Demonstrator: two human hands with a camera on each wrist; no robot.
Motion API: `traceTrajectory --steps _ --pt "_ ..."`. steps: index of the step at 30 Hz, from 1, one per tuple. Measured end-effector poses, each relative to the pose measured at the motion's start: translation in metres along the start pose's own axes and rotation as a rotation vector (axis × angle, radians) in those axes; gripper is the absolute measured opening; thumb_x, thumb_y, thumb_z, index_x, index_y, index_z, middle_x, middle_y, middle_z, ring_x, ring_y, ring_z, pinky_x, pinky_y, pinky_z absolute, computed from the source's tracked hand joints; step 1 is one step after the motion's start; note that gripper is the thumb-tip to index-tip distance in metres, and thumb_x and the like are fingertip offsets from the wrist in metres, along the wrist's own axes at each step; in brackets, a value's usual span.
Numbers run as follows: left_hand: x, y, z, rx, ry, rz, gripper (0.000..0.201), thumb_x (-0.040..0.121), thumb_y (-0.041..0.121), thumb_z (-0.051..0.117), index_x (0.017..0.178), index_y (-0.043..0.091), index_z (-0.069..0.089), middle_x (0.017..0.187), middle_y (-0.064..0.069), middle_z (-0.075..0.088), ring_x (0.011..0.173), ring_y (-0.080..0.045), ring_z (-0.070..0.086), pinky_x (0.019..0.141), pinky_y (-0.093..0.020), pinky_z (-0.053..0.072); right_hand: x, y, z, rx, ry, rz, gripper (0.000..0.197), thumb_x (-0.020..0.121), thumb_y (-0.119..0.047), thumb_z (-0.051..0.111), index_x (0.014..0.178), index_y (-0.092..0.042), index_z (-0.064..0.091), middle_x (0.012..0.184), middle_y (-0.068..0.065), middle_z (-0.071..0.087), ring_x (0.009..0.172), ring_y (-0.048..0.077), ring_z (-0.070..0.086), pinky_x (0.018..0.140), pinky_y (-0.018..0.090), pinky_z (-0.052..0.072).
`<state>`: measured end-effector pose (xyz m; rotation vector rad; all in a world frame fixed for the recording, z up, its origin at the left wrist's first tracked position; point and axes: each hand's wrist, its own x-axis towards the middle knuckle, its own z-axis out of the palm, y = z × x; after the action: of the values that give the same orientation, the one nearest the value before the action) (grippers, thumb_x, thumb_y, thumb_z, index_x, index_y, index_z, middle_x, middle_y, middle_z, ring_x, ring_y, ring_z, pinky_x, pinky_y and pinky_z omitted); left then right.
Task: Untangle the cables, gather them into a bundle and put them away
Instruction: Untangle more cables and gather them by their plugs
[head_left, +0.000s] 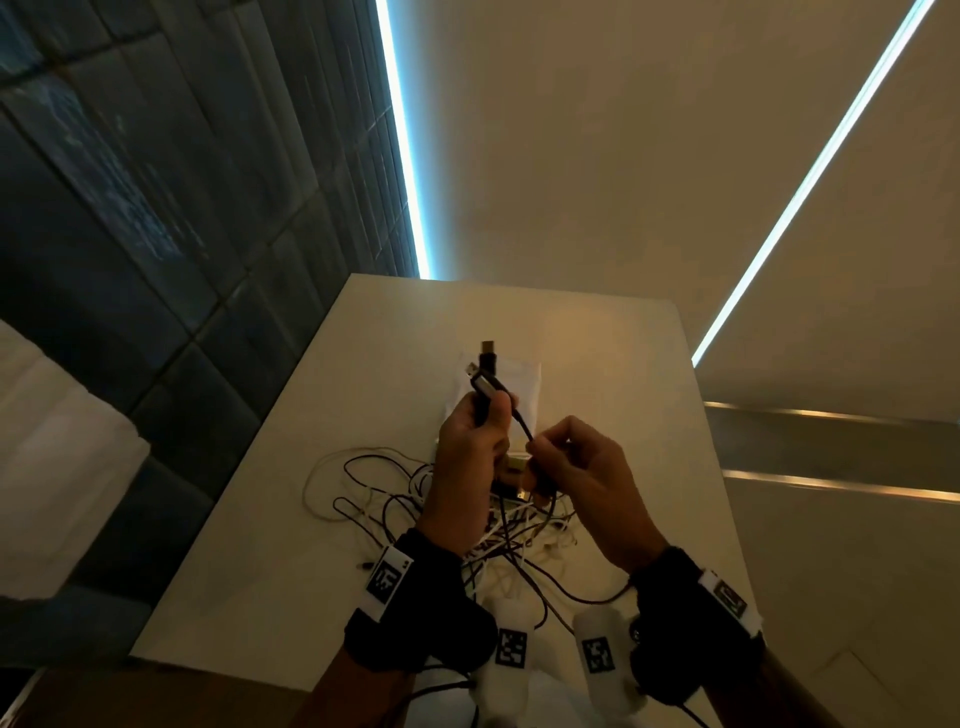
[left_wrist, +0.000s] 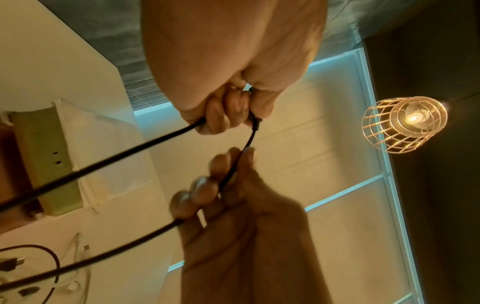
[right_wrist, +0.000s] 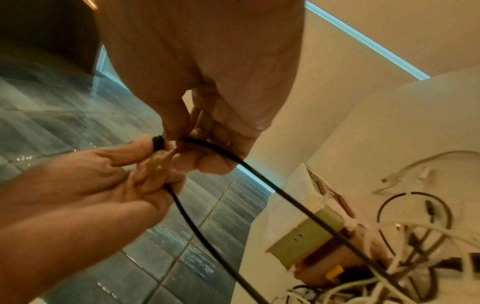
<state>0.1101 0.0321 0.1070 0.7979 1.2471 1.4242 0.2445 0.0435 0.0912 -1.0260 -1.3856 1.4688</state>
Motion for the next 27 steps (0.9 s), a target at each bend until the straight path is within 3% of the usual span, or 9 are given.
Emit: traceTrajectory --steps 6,8,10,12,14,17,20,24,27 --pt "-0.006 0.010 0.004 0.076 -0.109 -0.016 0.035 0.104 0.030 0.033 0.096 0.006 0.057 0.042 0.009 0.036 0.036 -0.004 0.035 0.038 -0.016 0.034 0.000 0.001 0.007 -0.021 -0.045 -0.046 0.014 0.095 -0.006 0.055 0.092 0.004 0.062 0.076 0.026 0.065 0.053 0.008 0.056 0.050 0.014 0.044" --pt "-0.004 0.010 0.002 0.109 -0.099 -0.001 0.038 0.103 0.035 0.032 0.087 0.010 0.055 0.047 0.009 0.037 0.043 -0.008 0.038 0.042 -0.018 0.037 0.003 0.000 0.009 -0.027 -0.052 -0.072 0.015 0.095 -0.009 0.055 0.091 0.003 0.063 0.072 0.020 0.065 0.054 0.010 0.056 0.051 0.015 0.044" --pt "-0.003 0.010 -0.002 0.107 -0.056 0.021 0.041 0.102 0.040 0.031 0.078 0.014 0.052 0.060 0.003 0.045 0.057 -0.015 0.045 0.052 -0.025 0.043 0.005 0.002 0.010 -0.028 -0.091 -0.089 0.017 0.095 -0.012 0.055 0.091 0.002 0.064 0.067 0.004 0.064 0.056 0.010 0.054 0.053 0.019 0.045" --pt "-0.001 0.010 -0.004 0.008 -0.040 0.036 0.039 0.102 0.039 0.032 0.075 0.015 0.048 0.069 0.000 0.053 0.066 -0.018 0.053 0.060 -0.031 0.047 0.007 0.009 0.009 -0.035 -0.148 -0.117 0.020 0.097 -0.017 0.054 0.091 -0.001 0.066 0.071 -0.002 0.063 0.062 0.013 0.054 0.060 0.030 0.048" --pt "0.000 0.013 -0.005 -0.172 -0.052 0.042 0.037 0.101 0.038 0.034 0.076 0.014 0.045 0.058 0.000 0.045 0.054 -0.016 0.044 0.056 -0.028 0.042 0.011 0.021 0.008 -0.036 -0.181 -0.109 0.024 0.097 -0.020 0.054 0.083 -0.003 0.063 0.070 0.007 0.055 0.064 0.019 0.049 0.062 0.035 0.045" --pt "0.005 0.019 -0.010 -0.254 -0.009 0.070 0.039 0.103 0.038 0.032 0.074 0.014 0.044 0.055 0.003 0.023 0.048 -0.011 0.020 0.047 -0.025 0.023 0.016 0.045 0.008 -0.064 -0.227 -0.061 0.025 0.099 -0.012 0.051 0.076 -0.008 0.060 0.069 0.007 0.048 0.063 0.013 0.043 0.062 0.024 0.039" --pt "0.007 0.019 -0.018 -0.252 -0.019 0.082 0.036 0.102 0.037 0.033 0.079 0.013 0.049 0.058 0.003 0.021 0.049 -0.010 0.017 0.045 -0.024 0.019 0.019 0.065 0.012 -0.076 -0.262 -0.004 0.030 0.099 -0.016 0.049 0.071 -0.023 0.060 0.070 0.002 0.049 0.069 0.018 0.043 0.070 0.033 0.039" --pt "0.010 0.020 -0.028 -0.207 -0.043 0.089 0.034 0.103 0.029 0.032 0.093 0.009 0.057 0.055 0.007 0.026 0.048 -0.008 0.021 0.047 -0.024 0.021 0.024 0.087 0.011 -0.114 -0.268 0.042 0.029 0.101 -0.005 0.043 0.073 -0.003 0.051 0.068 -0.003 0.045 0.062 0.008 0.039 0.062 0.020 0.035" --pt "0.012 0.021 -0.034 -0.226 -0.026 0.078 0.035 0.103 0.027 0.031 0.092 0.008 0.057 0.053 0.008 0.027 0.048 -0.008 0.022 0.049 -0.025 0.020 0.026 0.108 0.007 -0.122 -0.275 0.049 0.029 0.101 -0.003 0.041 0.072 -0.004 0.047 0.067 -0.003 0.043 0.060 0.006 0.037 0.061 0.018 0.034"
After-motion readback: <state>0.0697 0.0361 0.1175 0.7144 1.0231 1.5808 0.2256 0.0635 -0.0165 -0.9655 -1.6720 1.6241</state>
